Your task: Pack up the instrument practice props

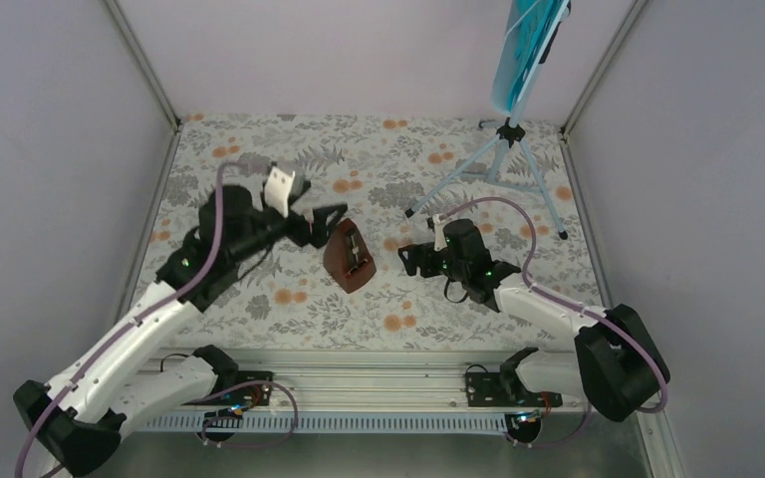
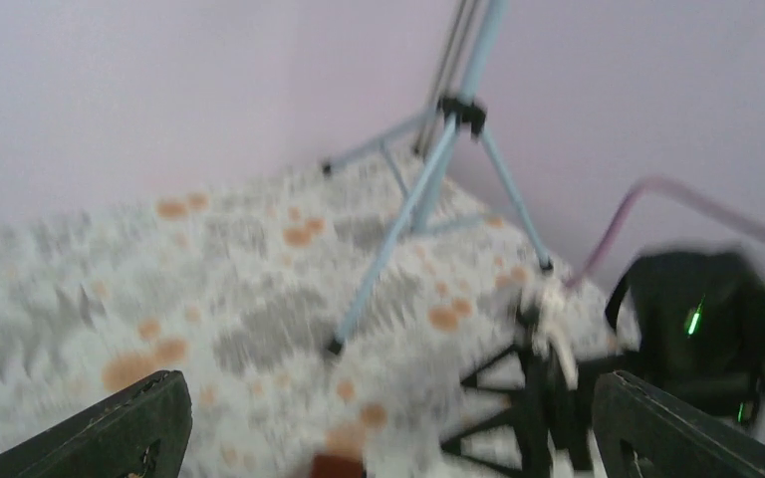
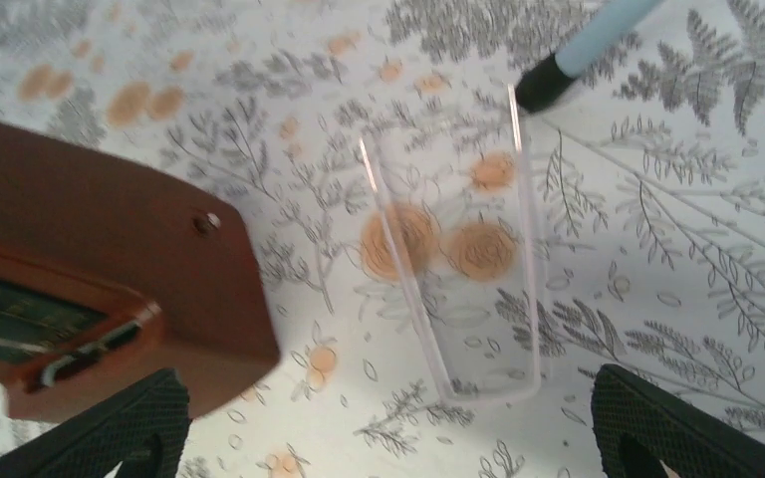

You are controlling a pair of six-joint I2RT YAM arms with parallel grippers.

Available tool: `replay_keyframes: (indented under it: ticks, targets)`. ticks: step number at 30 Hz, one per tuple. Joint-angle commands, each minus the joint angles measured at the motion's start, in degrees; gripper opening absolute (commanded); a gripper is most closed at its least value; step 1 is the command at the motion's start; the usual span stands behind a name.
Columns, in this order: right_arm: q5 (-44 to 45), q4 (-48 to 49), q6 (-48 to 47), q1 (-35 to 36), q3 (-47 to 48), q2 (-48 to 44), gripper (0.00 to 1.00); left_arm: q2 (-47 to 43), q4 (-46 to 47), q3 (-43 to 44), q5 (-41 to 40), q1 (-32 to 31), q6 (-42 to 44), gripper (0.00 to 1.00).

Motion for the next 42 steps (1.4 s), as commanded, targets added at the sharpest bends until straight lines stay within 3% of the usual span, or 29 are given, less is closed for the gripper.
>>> replay_keyframes:
  ticks: [1, 5, 9, 15, 23, 42]
  targets:
    - [5.73, -1.42, -2.20, 1.26, -1.39, 2.72, 0.98, 5.33, -9.15, 15.61, -0.33, 1.85, 6.00, 1.00]
    - [6.06, -0.63, -3.92, 1.43, -0.04, 7.79, 0.98, 5.93, -8.31, 22.13, 1.89, 3.66, 8.78, 1.00]
    - [6.85, -1.06, -4.99, 2.12, 3.03, 13.55, 0.96, 6.29, -10.09, 24.40, -4.84, 4.37, 12.57, 1.00]
    - [7.95, -1.75, -5.58, 3.28, 5.86, 18.35, 0.91, 3.27, -5.22, 16.72, -13.44, 4.53, 18.81, 1.00]
    - [9.44, -3.11, -5.81, 6.07, 7.07, 20.70, 0.76, 3.99, -3.74, 11.09, -17.97, 4.63, 23.06, 1.00]
    - [19.75, -4.65, -6.10, 9.56, 13.12, 29.37, 0.60, 5.05, -3.24, 9.64, -16.25, 4.90, 21.69, 1.00]
